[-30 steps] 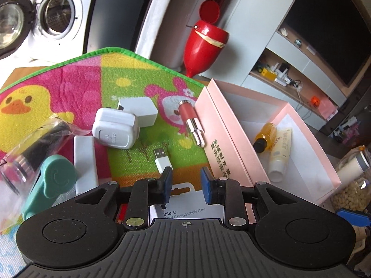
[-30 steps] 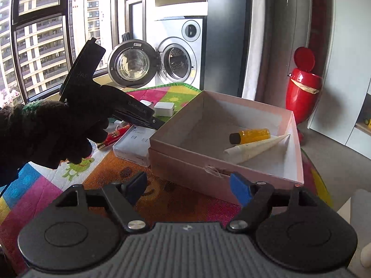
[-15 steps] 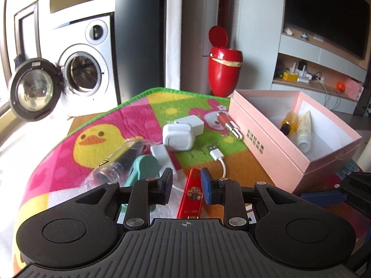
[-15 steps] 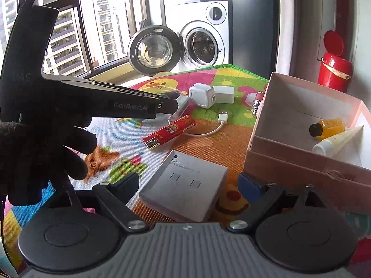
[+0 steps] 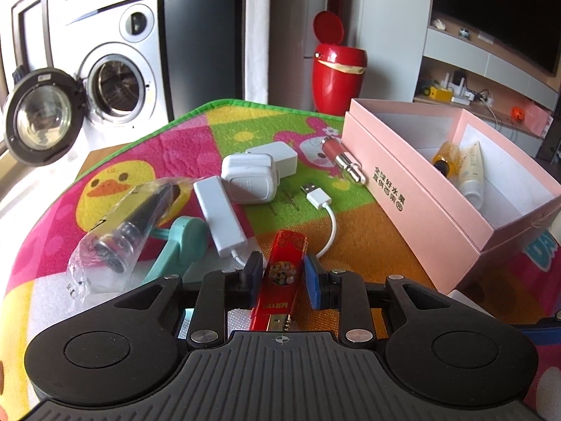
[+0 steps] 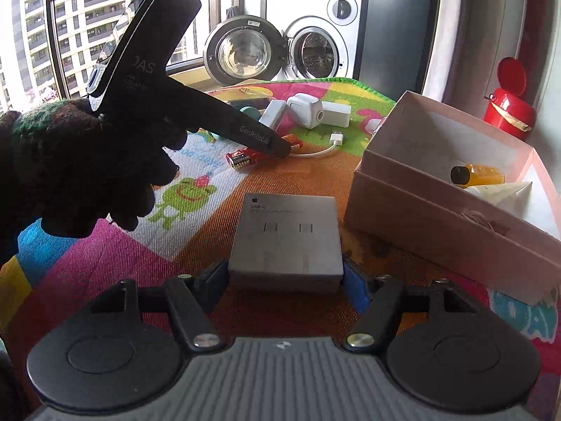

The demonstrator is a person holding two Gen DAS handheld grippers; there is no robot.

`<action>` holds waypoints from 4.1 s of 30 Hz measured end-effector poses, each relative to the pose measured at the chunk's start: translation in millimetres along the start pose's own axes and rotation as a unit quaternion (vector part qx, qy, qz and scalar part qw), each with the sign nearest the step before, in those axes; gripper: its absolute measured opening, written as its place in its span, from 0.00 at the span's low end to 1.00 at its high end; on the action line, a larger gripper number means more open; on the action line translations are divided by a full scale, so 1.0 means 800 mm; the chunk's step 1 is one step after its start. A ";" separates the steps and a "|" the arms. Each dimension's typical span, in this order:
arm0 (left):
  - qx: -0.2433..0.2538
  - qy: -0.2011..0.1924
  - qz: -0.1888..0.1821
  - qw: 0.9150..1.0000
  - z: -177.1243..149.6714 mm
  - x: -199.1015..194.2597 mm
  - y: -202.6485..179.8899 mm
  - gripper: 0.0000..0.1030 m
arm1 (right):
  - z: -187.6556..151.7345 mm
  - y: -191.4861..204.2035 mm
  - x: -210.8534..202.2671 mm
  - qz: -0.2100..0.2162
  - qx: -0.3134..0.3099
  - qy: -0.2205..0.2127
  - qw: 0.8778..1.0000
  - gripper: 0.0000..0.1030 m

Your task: Organize rigid objects

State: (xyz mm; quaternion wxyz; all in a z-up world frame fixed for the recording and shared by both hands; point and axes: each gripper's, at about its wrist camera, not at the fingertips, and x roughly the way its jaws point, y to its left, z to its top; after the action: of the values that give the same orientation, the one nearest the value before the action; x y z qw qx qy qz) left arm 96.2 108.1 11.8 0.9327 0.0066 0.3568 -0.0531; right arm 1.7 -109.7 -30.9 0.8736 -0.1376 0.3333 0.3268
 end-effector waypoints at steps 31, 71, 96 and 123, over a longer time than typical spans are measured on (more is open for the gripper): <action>0.155 -0.064 -0.130 0.977 -0.049 -0.179 -0.110 0.26 | -0.003 -0.078 -0.192 -0.073 0.018 -0.116 0.990 0.67; -0.135 -0.037 -0.003 0.990 -0.075 -0.124 0.014 0.26 | 0.077 -0.184 -0.008 -0.136 0.161 -0.030 0.977 0.77; -0.220 -0.142 -0.059 0.963 -0.078 -0.096 0.090 0.26 | 0.291 -0.100 0.231 -0.178 0.009 0.156 0.972 0.19; -0.229 -0.104 -0.072 0.965 -0.079 -0.091 0.085 0.26 | 0.234 -0.031 0.216 -0.172 -0.127 0.210 0.954 0.09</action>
State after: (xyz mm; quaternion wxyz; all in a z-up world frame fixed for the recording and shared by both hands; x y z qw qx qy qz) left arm 7.5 185.5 11.7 0.9349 -0.2389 0.2597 -0.0376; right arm 208.2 40.1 -7.9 0.8022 -0.3685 0.4362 0.1746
